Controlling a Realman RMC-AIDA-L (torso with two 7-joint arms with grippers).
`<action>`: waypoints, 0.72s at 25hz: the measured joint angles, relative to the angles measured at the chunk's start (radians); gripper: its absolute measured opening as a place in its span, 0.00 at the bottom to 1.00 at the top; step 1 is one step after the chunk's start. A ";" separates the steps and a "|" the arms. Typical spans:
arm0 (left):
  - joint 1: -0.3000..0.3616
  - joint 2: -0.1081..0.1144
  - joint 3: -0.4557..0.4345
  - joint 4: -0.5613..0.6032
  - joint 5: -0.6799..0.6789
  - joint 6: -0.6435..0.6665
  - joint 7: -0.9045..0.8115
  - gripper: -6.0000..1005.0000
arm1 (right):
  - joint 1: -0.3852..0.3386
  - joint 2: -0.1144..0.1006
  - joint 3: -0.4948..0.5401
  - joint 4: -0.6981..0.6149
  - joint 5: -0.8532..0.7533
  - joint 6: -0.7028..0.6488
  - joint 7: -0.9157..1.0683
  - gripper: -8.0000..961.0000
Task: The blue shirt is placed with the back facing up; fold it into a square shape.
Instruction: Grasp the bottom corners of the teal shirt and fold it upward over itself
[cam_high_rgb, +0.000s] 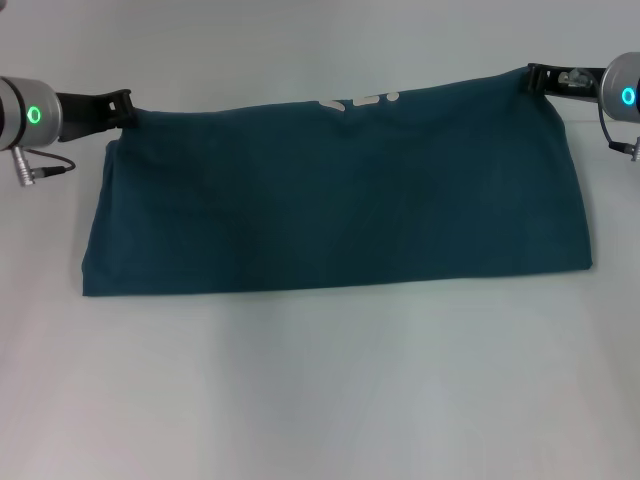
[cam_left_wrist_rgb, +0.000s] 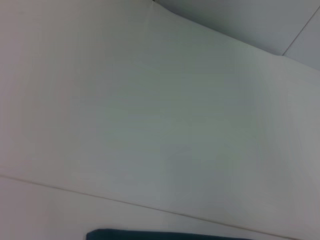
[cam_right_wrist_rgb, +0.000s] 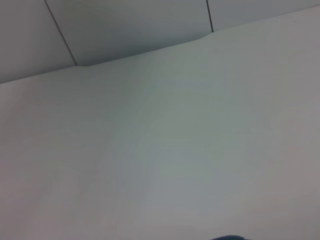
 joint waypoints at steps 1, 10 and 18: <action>0.000 -0.001 0.001 0.000 0.000 -0.002 0.000 0.14 | 0.000 0.000 0.000 0.000 0.000 0.000 0.000 0.09; 0.000 -0.009 0.000 0.004 -0.008 -0.018 0.012 0.15 | -0.007 -0.005 0.006 0.000 0.007 0.013 0.006 0.16; 0.003 -0.024 -0.019 0.006 -0.012 -0.044 -0.014 0.15 | -0.005 -0.081 0.008 0.046 0.007 -0.001 0.008 0.28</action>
